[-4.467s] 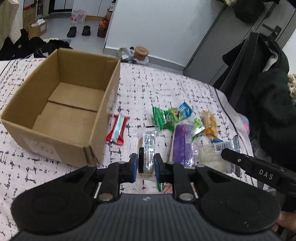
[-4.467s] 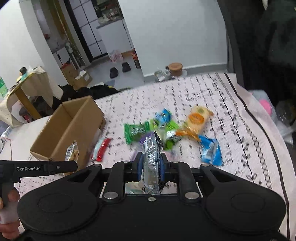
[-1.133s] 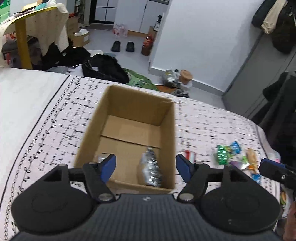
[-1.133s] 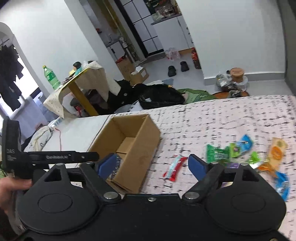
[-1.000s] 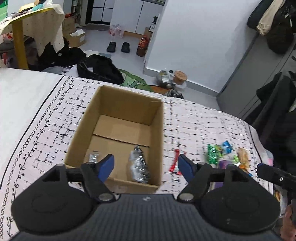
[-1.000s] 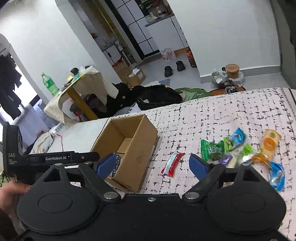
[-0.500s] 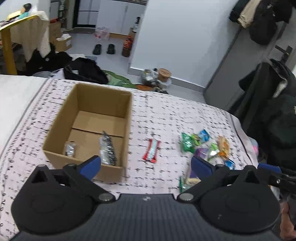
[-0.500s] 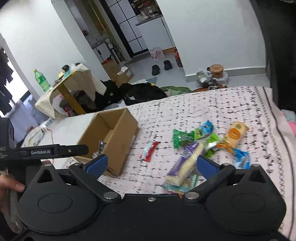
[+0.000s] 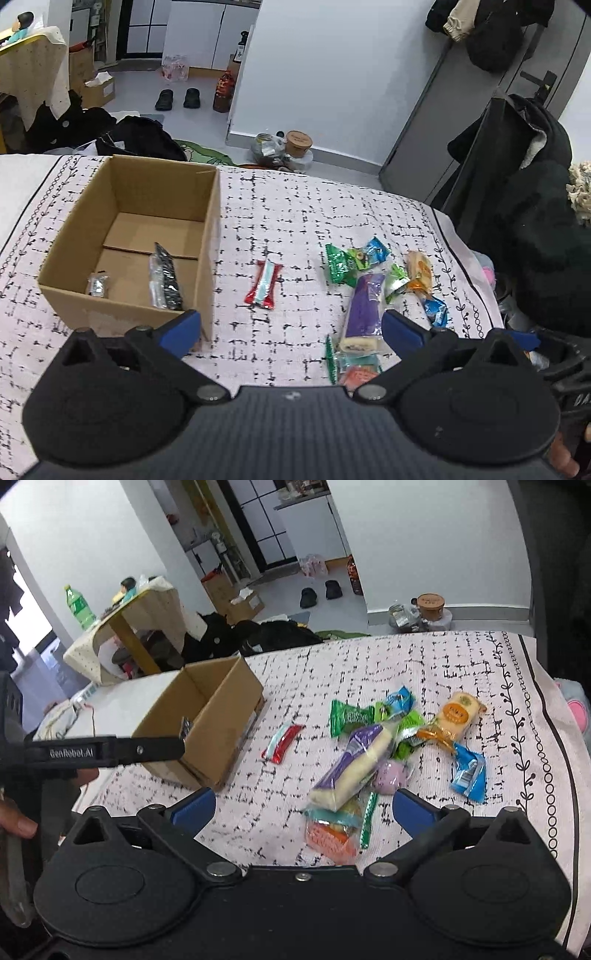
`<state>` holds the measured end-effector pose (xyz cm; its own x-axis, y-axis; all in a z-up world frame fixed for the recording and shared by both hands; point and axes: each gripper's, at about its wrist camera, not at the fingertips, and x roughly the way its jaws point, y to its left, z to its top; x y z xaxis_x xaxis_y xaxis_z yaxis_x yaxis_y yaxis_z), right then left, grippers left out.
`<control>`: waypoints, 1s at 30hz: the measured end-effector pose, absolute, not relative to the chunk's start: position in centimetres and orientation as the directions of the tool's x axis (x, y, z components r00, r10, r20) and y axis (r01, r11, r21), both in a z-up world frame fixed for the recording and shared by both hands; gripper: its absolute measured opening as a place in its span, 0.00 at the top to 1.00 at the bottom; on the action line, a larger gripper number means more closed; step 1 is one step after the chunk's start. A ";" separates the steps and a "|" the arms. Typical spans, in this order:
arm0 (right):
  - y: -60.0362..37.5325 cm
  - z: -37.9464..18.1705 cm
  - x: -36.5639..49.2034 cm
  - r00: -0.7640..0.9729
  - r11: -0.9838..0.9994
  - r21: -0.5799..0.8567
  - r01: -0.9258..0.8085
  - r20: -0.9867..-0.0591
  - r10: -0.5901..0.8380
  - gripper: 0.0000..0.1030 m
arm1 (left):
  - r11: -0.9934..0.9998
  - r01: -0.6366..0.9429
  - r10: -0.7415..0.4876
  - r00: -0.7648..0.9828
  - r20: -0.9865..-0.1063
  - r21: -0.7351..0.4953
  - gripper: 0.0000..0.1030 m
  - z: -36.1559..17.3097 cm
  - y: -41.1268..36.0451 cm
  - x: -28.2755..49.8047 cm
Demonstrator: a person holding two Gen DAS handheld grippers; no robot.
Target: Organize snacks
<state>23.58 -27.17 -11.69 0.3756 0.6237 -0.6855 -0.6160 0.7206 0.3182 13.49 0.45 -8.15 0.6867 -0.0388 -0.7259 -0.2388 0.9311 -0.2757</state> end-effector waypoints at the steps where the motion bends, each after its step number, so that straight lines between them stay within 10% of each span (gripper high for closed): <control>1: -27.2 -11.9 23.6 0.368 0.719 0.323 -0.615 -0.689 0.625 0.00 | 0.932 -0.235 -0.041 0.688 -0.724 -0.276 0.00 -8.3 0.3 13.5; 30: -24.3 -20.3 24.7 0.313 0.701 0.266 -0.662 -0.752 0.580 0.37 | 0.959 -0.187 -0.039 0.654 -0.755 -0.212 0.03 -14.3 -1.6 14.3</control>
<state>24.70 -24.25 -20.30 0.3125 0.5798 -0.7524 -0.6616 0.7013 0.2656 14.32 -1.60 -14.26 0.6542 -0.0395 -0.7553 -0.1874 0.9590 -0.2124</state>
